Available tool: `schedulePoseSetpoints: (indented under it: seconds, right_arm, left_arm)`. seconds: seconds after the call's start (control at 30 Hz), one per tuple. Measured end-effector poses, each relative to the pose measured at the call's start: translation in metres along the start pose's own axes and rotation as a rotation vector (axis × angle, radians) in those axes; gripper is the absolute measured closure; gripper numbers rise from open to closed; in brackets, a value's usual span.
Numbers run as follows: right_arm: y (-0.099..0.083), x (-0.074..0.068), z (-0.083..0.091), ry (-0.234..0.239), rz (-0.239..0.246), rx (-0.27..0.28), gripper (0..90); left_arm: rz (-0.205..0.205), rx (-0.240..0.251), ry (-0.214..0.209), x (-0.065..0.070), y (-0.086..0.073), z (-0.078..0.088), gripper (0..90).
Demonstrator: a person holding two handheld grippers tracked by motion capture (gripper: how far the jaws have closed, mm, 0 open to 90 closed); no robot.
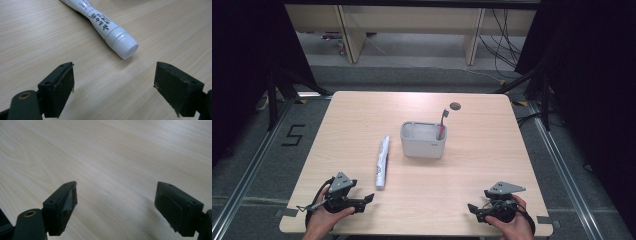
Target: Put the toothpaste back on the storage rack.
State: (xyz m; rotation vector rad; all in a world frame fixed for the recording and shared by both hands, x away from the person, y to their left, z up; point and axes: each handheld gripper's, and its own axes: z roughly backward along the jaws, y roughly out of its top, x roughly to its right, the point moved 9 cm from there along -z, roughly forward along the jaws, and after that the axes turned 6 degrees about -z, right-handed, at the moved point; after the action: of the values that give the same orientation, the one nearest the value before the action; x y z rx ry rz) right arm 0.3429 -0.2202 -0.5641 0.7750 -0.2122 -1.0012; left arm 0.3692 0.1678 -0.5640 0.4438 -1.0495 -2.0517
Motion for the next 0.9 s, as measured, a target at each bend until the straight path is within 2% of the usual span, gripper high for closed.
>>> schedulePoseSetpoints:
  seconds: [0.1, 0.17, 0.2, 0.27, 0.37, 0.4, 0.43, 0.47, 0.57, 0.67, 0.77, 0.8, 0.83, 0.87, 0.9]
  right_arm:
    - [-0.001, -0.001, -0.001, 0.003, -0.017, -0.001, 19.8]
    - [-0.001, -0.003, 0.0, 0.001, -0.021, -0.008, 20.0]
    - [0.0, -0.003, -0.001, 0.01, -0.008, 0.003, 20.1]
    - [0.0, -0.003, -0.001, 0.011, -0.01, 0.004, 20.0]
    - [0.0, -0.001, -0.001, -0.002, -0.011, 0.002, 20.1]
    - [0.0, -0.001, 0.0, -0.002, -0.026, -0.003, 20.1]
    - [0.0, -0.002, -0.001, 0.009, -0.029, 0.001, 20.1]
    - [0.0, -0.002, -0.001, 0.009, -0.029, 0.001, 20.1]
    - [0.0, -0.002, -0.001, 0.009, -0.022, -0.005, 20.1]
    - [0.0, 0.0, -0.002, 0.001, -0.015, 0.001, 20.2]
    - [0.0, 0.0, -0.002, 0.001, -0.015, -0.005, 20.3]
    - [0.0, -0.001, -0.002, 0.004, -0.027, -0.007, 20.4]
    - [0.0, -0.001, -0.002, 0.004, -0.027, -0.007, 20.4]
    - [-0.002, -0.004, -0.002, 0.014, -0.057, -0.021, 20.5]
    - [0.0, -0.001, -0.004, 0.011, -0.018, 0.003, 20.6]
  left_arm:
    - [0.012, 0.016, 0.003, 0.0, 0.004, -0.001, 15.8]
    - [-0.016, -0.013, 0.003, -0.003, 0.003, 0.0, 15.8]
    - [0.006, 0.01, 0.009, -0.003, 0.006, -0.001, 15.9]
    - [-0.009, -0.004, 0.005, -0.004, 0.006, 0.0, 15.9]
    - [0.007, 0.019, 0.018, -0.006, 0.016, 0.001, 15.9]
    - [-0.005, 0.001, 0.018, -0.008, 0.017, 0.002, 15.9]
    - [0.013, 0.017, 0.021, -0.008, 0.02, 0.0, 16.0]
    - [0.013, 0.017, 0.021, -0.008, 0.02, 0.0, 16.0]
    - [0.005, -0.017, 0.02, -0.013, 0.024, -0.002, 16.5]
    - [0.019, -0.007, 0.033, -0.018, 0.034, -0.007, 16.5]
    - [0.025, -0.031, 0.028, -0.021, 0.04, -0.013, 16.5]
    - [0.024, -0.05, 0.019, -0.021, 0.043, -0.018, 16.7]
    - [0.024, -0.05, 0.019, -0.021, 0.043, -0.018, 17.1]
    - [0.016, -0.069, 0.014, -0.021, 0.044, -0.02, 17.1]
    - [0.016, -0.081, 0.012, -0.021, 0.046, -0.022, 17.1]
